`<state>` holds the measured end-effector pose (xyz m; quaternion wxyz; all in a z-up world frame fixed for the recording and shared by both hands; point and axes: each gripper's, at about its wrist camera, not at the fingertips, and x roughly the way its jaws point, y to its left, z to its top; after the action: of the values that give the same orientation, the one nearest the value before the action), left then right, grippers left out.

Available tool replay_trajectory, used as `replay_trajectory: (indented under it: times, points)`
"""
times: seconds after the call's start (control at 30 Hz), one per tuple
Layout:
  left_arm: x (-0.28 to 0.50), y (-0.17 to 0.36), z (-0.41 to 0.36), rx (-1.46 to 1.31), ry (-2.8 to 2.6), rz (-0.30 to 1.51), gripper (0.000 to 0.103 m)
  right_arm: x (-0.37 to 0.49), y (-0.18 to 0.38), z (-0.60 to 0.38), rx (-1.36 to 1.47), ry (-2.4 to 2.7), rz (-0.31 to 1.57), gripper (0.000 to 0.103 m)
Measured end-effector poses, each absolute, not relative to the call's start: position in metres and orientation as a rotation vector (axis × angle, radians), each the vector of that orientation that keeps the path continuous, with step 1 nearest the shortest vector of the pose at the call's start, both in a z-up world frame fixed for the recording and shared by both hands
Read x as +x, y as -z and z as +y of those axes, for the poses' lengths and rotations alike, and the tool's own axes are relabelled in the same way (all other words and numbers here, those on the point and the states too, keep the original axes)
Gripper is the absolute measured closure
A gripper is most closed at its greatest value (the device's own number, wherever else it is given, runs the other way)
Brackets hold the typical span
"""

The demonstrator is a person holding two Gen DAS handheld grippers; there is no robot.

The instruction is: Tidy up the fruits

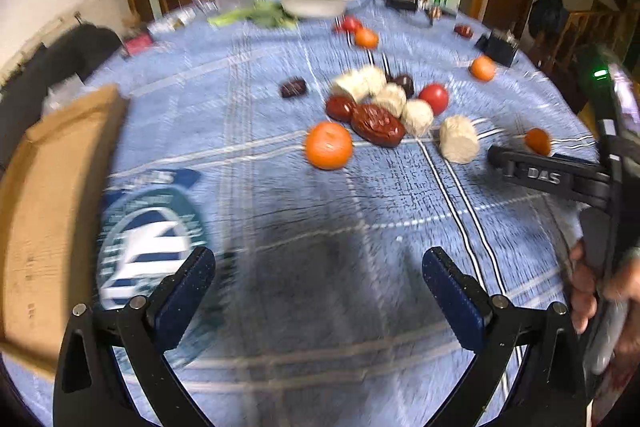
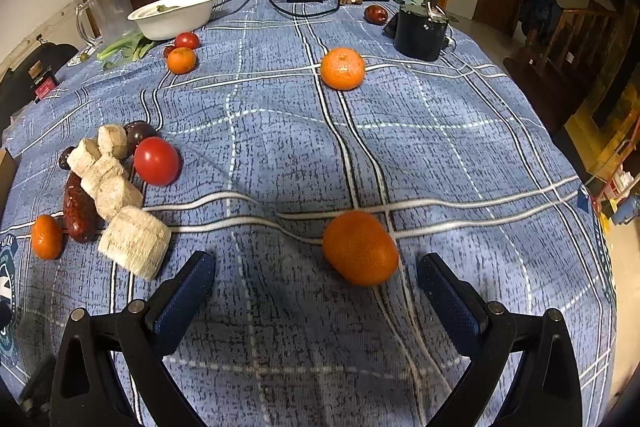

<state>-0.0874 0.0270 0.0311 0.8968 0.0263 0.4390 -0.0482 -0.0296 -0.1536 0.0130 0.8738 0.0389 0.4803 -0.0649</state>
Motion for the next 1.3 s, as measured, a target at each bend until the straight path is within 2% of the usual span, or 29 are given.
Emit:
replay_trajectory:
  times: [0.2, 0.33, 0.5, 0.7, 0.8, 0.93, 1.07, 1.13, 1.2, 1.3]
  points:
    - [-0.135, -0.078, 0.061, 0.072, 0.064, 0.709, 0.0, -0.076, -0.028, -0.159, 0.135, 0.162, 0.924, 0.001]
    - [-0.148, -0.105, 0.08, 0.05, 0.018, 0.607, 0.0, -0.116, -0.055, -0.153, 0.146, 0.153, 0.799, 0.001]
    - [-0.173, -0.129, 0.088, 0.088, -0.027, 0.527, 0.0, -0.168, -0.097, -0.141, 0.12, 0.154, 0.55, 0.001]
    - [-0.24, -0.178, 0.102, 0.079, -0.024, 0.313, 0.0, -0.184, -0.11, -0.127, 0.117, 0.094, 0.629, 0.001]
    - [-0.268, -0.198, 0.109, 0.08, -0.043, 0.237, 0.0, -0.207, -0.122, -0.122, 0.114, 0.108, 0.581, 0.002]
    - [-0.292, -0.212, 0.116, 0.091, -0.076, 0.181, 0.0, -0.245, -0.158, -0.116, 0.102, 0.114, 0.442, 0.002]
    - [-0.288, -0.213, 0.119, 0.068, -0.079, 0.183, 0.0, -0.284, -0.198, -0.113, 0.106, 0.029, 0.185, 0.0]
    - [-0.281, -0.207, 0.119, 0.056, -0.076, 0.217, 0.0, -0.279, -0.198, -0.112, 0.109, -0.013, 0.218, 0.0]
    - [-0.274, -0.199, 0.12, 0.031, -0.051, 0.267, 0.0, -0.257, -0.185, -0.113, 0.102, -0.016, 0.378, 0.001]
    - [-0.263, -0.184, 0.12, 0.028, -0.034, 0.312, 0.0, -0.236, -0.153, -0.126, 0.157, 0.013, 0.48, 0.001]
